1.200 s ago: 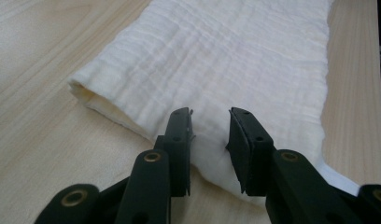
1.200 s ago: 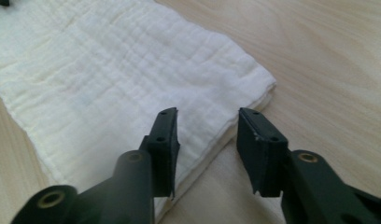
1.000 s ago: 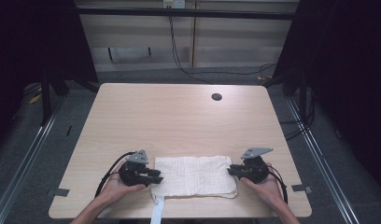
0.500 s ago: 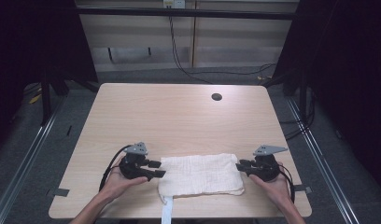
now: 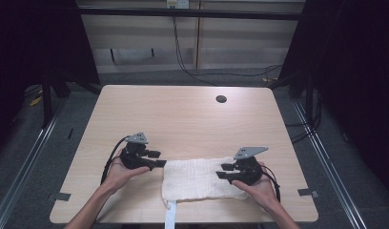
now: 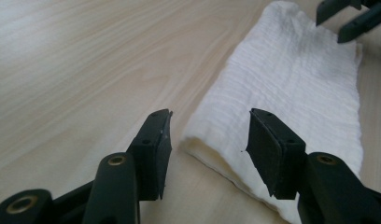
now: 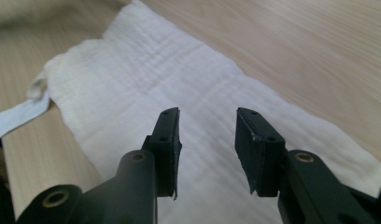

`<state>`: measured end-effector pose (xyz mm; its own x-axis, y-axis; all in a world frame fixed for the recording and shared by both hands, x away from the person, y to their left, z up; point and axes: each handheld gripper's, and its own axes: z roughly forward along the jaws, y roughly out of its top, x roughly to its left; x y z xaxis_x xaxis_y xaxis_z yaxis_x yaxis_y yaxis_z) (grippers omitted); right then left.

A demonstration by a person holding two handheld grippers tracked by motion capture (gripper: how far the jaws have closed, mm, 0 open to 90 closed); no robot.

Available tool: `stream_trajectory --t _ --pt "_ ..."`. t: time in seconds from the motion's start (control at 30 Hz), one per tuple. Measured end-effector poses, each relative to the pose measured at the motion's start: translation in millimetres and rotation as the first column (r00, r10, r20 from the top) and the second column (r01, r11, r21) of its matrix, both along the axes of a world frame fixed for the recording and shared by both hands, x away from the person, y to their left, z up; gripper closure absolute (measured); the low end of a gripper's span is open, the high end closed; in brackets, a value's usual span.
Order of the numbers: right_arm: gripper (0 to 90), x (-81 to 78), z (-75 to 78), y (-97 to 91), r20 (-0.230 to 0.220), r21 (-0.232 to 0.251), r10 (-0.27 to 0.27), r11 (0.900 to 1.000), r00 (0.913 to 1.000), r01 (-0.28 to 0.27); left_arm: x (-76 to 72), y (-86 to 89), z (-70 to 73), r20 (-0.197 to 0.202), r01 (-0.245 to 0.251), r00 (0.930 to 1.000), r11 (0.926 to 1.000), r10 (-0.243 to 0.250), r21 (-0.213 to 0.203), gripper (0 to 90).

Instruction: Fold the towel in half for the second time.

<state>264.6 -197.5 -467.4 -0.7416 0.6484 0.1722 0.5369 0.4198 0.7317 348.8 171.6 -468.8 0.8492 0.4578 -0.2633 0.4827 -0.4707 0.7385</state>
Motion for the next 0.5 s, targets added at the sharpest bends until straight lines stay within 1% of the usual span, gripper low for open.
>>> stream_trajectory --t 0.03,0.07,0.1,0.13,0.17,0.2,0.23,0.27,0.3,0.33,0.37,0.4,0.43,0.47,0.5 --pt "59.5 0.1 1.3 7.0 -0.001 0.006 0.014 0.9999 0.9999 -0.014 2.3 -0.4 2.2 0.010 -0.008 0.9999 1.0000 0.008 -0.002 49.2" --pt "58.9 0.1 3.1 15.4 -0.003 0.004 0.036 0.9993 0.9993 -0.036 4.0 -1.8 4.1 0.009 -0.009 0.9999 1.0000 0.009 -0.002 49.2" --pt "58.3 0.1 4.0 22.0 0.000 0.007 0.055 0.9985 0.9985 -0.055 5.5 -3.3 5.9 0.017 -0.013 0.9998 0.9999 0.013 0.001 49.0" --pt "57.6 -0.9 4.8 34.8 0.001 0.012 0.080 0.9967 0.9968 -0.080 7.0 -5.1 7.6 0.025 -0.017 0.9995 0.9999 0.017 -0.001 48.9" --pt "57.6 -0.9 4.8 34.8 0.001 0.012 0.080 0.9967 0.9968 -0.080 8.8 -6.5 8.8 0.026 -0.016 0.9995 0.9999 0.016 -0.002 48.9" --pt "57.4 -1.1 4.5 41.0 -0.001 0.013 0.101 0.9948 0.9949 -0.101 10.4 -8.0 8.7 0.021 -0.012 0.9997 0.9999 0.013 -0.008 48.9" --pt "57.1 -1.7 4.5 45.7 -0.005 0.014 0.112 0.9936 0.9937 -0.112 12.8 -10.1 8.3 0.029 -0.010 0.9995 0.9999 0.010 -0.001 48.9" --pt "57.1 -2.3 4.8 53.4 -0.007 0.014 0.130 0.9914 0.9915 -0.130 13.9 -11.1 7.5 0.026 -0.013 0.9996 0.9999 0.013 -0.001 48.9" --pt "57.1 -2.4 5.3 65.4 -0.007 0.012 0.164 0.9864 0.9865 -0.164 14.8 -12.4 4.9 0.010 -0.003 0.9999 1.0000 0.003 -0.009 48.6" --pt "57.1 -2.1 5.3 70.2 -0.007 0.014 0.174 0.9846 0.9847 -0.174 14.2 -13.5 3.0 0.008 0.001 1.0000 1.0000 -0.001 -0.007 48.6" --pt "57.1 -2.1 5.3 70.2 -0.007 0.014 0.174 0.9846 0.9847 -0.174 13.3 -14.8 0.8 0.007 0.006 1.0000 0.9999 -0.006 0.012 48.6" --pt "57.2 -0.7 5.7 83.3 -0.007 0.016 0.204 0.9788 0.9789 -0.204 11.0 -14.2 -2.5 0.006 0.009 0.9999 0.9997 -0.009 0.022 48.4" --pt "57.3 -0.2 5.8 88.8 -0.011 0.026 0.217 0.9760 0.9762 -0.216 11.0 -14.2 -2.5 0.006 0.009 0.9999 0.9997 -0.009 0.022 48.4" --pt "57.3 0.1 5.9 93.1 -0.010 0.025 0.225 0.9742 0.9744 -0.224 10.8 -13.1 -3.1 0.004 0.007 1.0000 0.9998 -0.007 0.020 48.3" --pt "57.3 0.1 5.9 93.1 -0.010 0.025 0.225 0.9742 0.9744 -0.224 10.9 -11.6 -3.3 0.009 0.005 1.0000 0.9996 -0.005 0.028 48.3"
